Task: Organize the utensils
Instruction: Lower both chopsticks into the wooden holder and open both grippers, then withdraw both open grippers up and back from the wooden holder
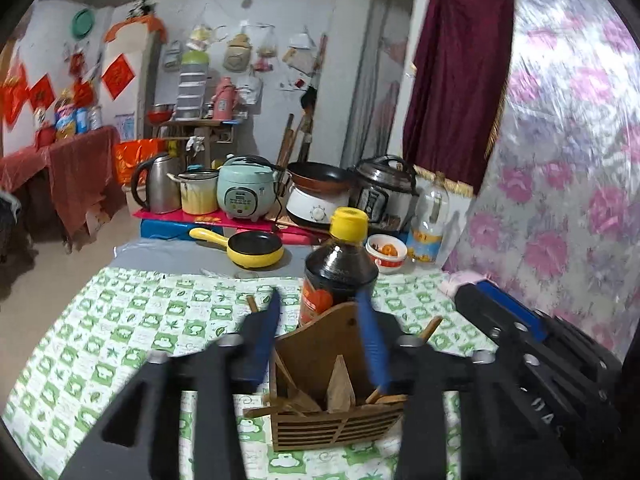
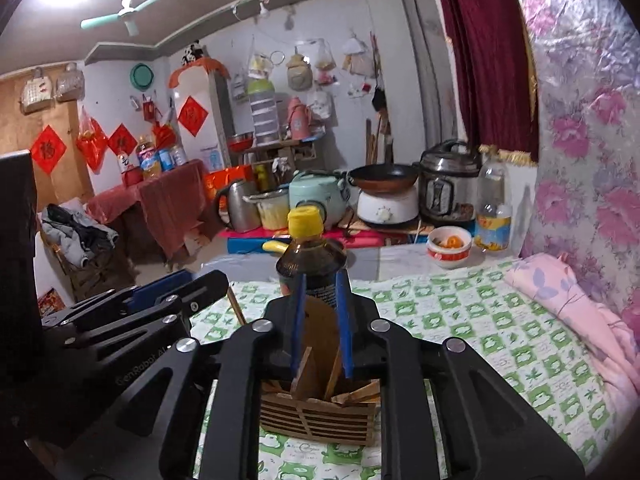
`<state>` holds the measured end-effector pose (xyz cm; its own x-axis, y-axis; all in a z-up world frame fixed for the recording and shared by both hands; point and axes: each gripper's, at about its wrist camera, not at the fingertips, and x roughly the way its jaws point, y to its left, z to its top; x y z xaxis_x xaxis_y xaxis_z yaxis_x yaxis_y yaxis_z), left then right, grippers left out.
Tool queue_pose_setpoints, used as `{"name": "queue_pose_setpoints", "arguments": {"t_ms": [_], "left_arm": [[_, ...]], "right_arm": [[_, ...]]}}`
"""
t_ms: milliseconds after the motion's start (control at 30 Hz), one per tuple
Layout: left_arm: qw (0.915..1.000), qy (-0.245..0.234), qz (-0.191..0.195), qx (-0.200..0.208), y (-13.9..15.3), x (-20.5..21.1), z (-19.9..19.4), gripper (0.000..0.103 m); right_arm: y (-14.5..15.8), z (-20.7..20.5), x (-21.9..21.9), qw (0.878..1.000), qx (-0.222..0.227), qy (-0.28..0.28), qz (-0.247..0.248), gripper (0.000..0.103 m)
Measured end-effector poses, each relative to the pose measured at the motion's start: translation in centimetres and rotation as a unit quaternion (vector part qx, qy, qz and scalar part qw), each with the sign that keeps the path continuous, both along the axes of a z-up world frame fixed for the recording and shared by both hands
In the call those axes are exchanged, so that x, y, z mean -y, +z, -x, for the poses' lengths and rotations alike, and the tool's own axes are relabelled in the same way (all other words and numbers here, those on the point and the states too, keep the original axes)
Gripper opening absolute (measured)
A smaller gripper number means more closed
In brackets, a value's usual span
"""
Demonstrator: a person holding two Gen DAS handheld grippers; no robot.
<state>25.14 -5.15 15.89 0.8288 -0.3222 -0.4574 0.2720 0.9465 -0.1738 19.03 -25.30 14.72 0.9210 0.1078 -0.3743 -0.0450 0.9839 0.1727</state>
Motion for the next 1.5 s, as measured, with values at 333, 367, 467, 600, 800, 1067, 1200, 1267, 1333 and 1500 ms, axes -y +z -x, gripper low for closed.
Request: {"name": "queue_pose_setpoints", "arguments": {"t_ms": [333, 367, 467, 600, 800, 1067, 1200, 1267, 1333, 1500], "left_arm": [[0.9991, 0.029, 0.017, -0.024, 0.6, -2.6, 0.1, 0.069], [0.9991, 0.031, 0.014, -0.026, 0.5, -2.5, 0.1, 0.069], [0.9988, 0.043, -0.003, -0.026, 0.3, -2.3, 0.3, 0.073], [0.9976, 0.059, -0.027, -0.025, 0.0, -2.1, 1.0, 0.078], [0.9973, 0.066, -0.030, -0.015, 0.1, -2.5, 2.9, 0.084], [0.9953, 0.073, -0.061, 0.016, -1.5, -1.6, 7.2, 0.093], [0.9930, 0.082, -0.081, 0.023, -3.3, -1.6, 9.4, 0.093], [0.9926, 0.087, -0.081, 0.023, -4.0, -1.8, 10.2, 0.094], [0.9918, 0.091, -0.088, 0.021, -4.7, -1.9, 10.9, 0.094], [0.9882, 0.115, -0.100, 0.012, -6.4, -2.7, 11.9, 0.095]], "right_arm": [[0.6, 0.9, 0.5, 1.000, 0.005, -0.008, -0.004, 0.044], [0.6, 0.9, 0.4, 1.000, 0.005, -0.010, -0.003, 0.046], [0.7, 1.3, 0.3, 1.000, 0.007, -0.017, 0.009, 0.052], [1.0, 1.8, 0.2, 1.000, 0.006, -0.020, 0.015, 0.054], [1.7, 3.9, -0.1, 0.999, 0.017, -0.024, 0.011, 0.056], [2.2, 7.3, -0.4, 0.998, 0.039, -0.038, 0.017, 0.066], [-0.5, 9.3, 0.4, 0.998, 0.029, -0.052, 0.014, 0.068], [-2.0, 9.6, 1.0, 0.998, 0.015, -0.055, 0.008, 0.068], [-3.5, 9.5, 1.6, 0.998, -0.006, -0.058, -0.001, 0.068], [-5.9, 8.9, 2.2, 0.997, -0.043, -0.063, -0.006, 0.074]]}}
